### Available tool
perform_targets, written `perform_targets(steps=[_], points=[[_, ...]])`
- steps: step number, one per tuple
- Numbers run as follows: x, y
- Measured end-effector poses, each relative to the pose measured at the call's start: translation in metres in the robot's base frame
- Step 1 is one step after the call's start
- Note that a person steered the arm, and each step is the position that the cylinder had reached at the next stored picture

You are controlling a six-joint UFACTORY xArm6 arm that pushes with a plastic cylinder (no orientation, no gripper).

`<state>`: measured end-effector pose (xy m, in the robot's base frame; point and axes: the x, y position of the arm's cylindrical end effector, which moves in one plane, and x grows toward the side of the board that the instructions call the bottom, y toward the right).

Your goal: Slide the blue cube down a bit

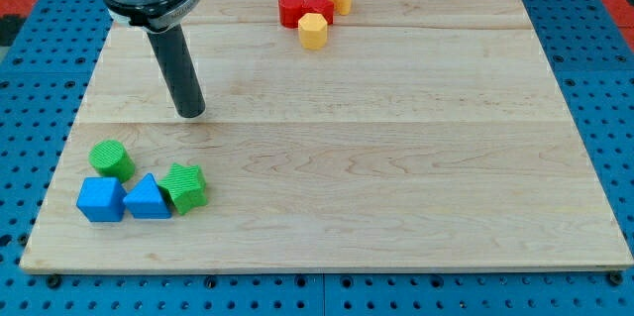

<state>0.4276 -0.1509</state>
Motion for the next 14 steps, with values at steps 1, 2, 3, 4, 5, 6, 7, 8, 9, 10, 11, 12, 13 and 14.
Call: perform_targets(steps=[1, 2, 3, 4, 5, 6, 7, 8, 9, 10, 11, 12, 13, 14], points=[[0.0, 0.0], [0.001, 0.003], [0.001, 0.003], [0.001, 0.017], [0.044, 0.082], [0.12, 0.108], [0.183, 0.085], [0.191, 0.052], [0.185, -0.073], [0.174, -0.151], [0.14, -0.146], [0.116, -0.13], [0.116, -0.054], [0.116, -0.019]])
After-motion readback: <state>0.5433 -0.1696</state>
